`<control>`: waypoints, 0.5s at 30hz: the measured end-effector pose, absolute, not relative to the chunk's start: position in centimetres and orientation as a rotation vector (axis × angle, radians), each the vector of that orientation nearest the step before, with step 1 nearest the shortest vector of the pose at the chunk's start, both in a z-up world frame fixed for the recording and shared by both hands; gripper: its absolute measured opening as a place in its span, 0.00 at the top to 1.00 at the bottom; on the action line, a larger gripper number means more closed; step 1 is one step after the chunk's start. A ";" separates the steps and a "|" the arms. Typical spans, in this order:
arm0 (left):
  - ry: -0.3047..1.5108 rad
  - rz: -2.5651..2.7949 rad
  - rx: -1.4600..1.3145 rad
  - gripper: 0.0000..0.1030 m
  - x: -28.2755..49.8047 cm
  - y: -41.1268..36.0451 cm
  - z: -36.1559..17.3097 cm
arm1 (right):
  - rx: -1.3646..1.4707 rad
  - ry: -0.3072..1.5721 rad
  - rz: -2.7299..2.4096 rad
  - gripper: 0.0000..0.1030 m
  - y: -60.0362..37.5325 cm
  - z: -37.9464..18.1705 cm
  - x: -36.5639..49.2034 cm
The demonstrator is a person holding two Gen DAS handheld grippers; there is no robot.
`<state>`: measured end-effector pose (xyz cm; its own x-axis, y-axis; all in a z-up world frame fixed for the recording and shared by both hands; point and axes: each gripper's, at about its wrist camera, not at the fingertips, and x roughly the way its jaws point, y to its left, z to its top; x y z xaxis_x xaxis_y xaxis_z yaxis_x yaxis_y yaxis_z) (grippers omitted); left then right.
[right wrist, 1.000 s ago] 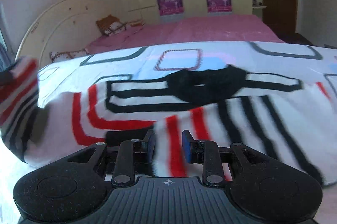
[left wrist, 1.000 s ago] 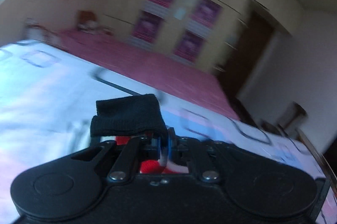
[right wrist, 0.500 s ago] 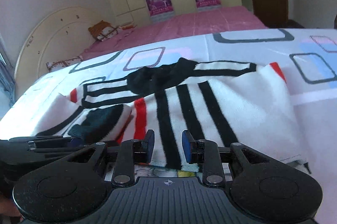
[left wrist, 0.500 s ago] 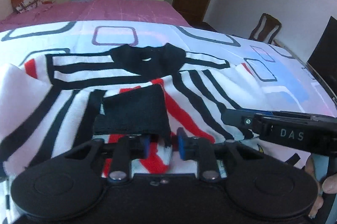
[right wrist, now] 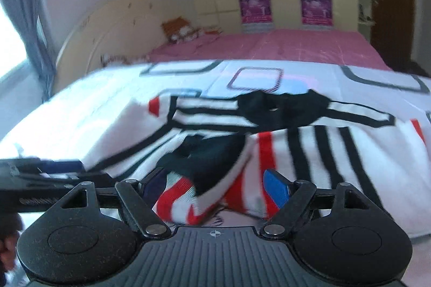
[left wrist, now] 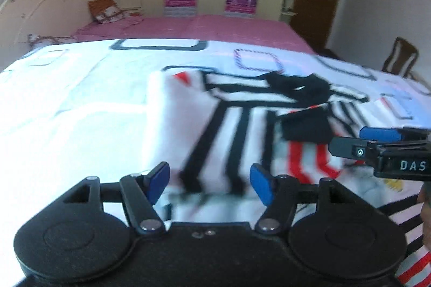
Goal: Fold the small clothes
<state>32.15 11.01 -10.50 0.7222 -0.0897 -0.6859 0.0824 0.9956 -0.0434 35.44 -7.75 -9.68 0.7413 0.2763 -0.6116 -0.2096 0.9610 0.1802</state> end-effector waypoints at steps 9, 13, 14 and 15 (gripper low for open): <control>0.817 -0.014 -0.017 0.39 32.1 13.8 -12.7 | 0.044 0.742 0.192 0.48 -6.1 -11.9 37.5; 0.812 -0.009 -0.003 0.43 33.0 13.5 -13.2 | 0.080 0.746 0.168 0.83 -6.8 -11.5 38.1; 0.811 -0.009 -0.001 0.43 33.2 13.5 -13.3 | 0.099 0.743 0.164 0.86 -7.2 -11.4 38.3; 0.808 -0.009 0.000 0.44 33.5 13.4 -13.3 | 0.108 0.739 0.162 0.94 -7.4 -11.1 38.4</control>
<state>33.45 13.37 -13.32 0.6908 -0.0083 -0.7230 0.0081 1.0000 -0.0038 38.36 -7.36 -11.12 0.7274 0.1846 -0.6610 -0.1085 0.9820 0.1548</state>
